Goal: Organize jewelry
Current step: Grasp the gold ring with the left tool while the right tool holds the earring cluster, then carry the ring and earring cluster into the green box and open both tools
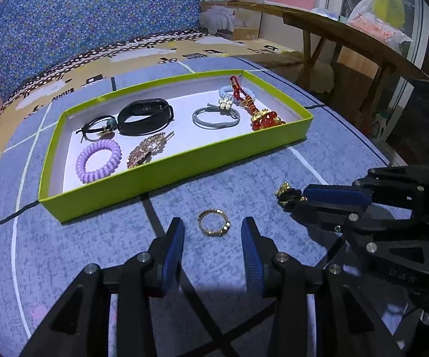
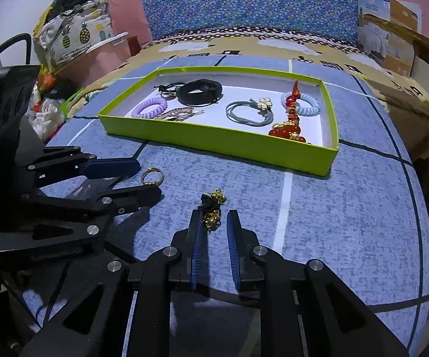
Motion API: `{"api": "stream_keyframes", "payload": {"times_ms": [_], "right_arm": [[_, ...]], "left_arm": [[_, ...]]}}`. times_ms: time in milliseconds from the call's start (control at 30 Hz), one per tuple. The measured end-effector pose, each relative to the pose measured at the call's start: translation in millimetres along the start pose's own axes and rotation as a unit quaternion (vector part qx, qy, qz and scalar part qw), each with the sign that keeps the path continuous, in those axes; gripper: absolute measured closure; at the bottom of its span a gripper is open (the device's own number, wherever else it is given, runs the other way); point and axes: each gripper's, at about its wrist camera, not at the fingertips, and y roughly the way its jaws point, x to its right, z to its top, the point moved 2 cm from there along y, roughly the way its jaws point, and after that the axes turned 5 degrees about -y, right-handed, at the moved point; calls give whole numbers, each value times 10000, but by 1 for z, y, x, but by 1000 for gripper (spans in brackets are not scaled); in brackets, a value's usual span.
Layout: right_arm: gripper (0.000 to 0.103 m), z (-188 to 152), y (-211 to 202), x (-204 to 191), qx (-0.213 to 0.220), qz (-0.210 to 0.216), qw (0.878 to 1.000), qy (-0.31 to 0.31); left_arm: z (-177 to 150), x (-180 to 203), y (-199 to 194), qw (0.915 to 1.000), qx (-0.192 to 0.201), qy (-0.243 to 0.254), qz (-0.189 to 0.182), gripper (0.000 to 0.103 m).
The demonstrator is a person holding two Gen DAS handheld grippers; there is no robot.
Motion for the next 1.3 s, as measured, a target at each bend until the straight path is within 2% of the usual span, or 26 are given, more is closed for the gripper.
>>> {"api": "stream_keyframes", "payload": {"times_ms": [67, 233, 433, 533, 833, 867, 933, 1100, 1300], "right_arm": [[86, 0, -1, 1, 2, 4, 10000, 13], [86, 1, -1, 1, 10, 13, 10000, -16], [85, 4, -2, -2, 49, 74, 9999, -101], [77, 7, 0, -4, 41, 82, 9999, -134], [77, 13, 11, -4, -98, -8, 9998, -145], [77, 13, 12, -4, -105, -26, 9998, -162], [87, 13, 11, -5, -98, -70, 9998, -179], [88, 12, 7, -6, -36, -118, 9997, -207], [88, 18, -10, -5, 256, -82, 9996, -129]], "left_arm": [[1, 1, 2, 10000, -19, 22, 18, 62], [3, 1, 3, 9998, -6, 92, 174, 79], [2, 0, -1, 9998, 76, 76, 149, 80], [0, -2, -6, 9998, 141, 36, 156, 80], [-4, -9, -15, 9996, 216, -75, 163, 80], [-4, -9, -17, 9996, 235, -82, 160, 80], [-4, -10, -19, 9995, 279, -100, 145, 80], [-4, -12, -28, 9988, 443, -172, 68, 80], [3, -18, -40, 9969, 712, -327, -13, 80]]}}
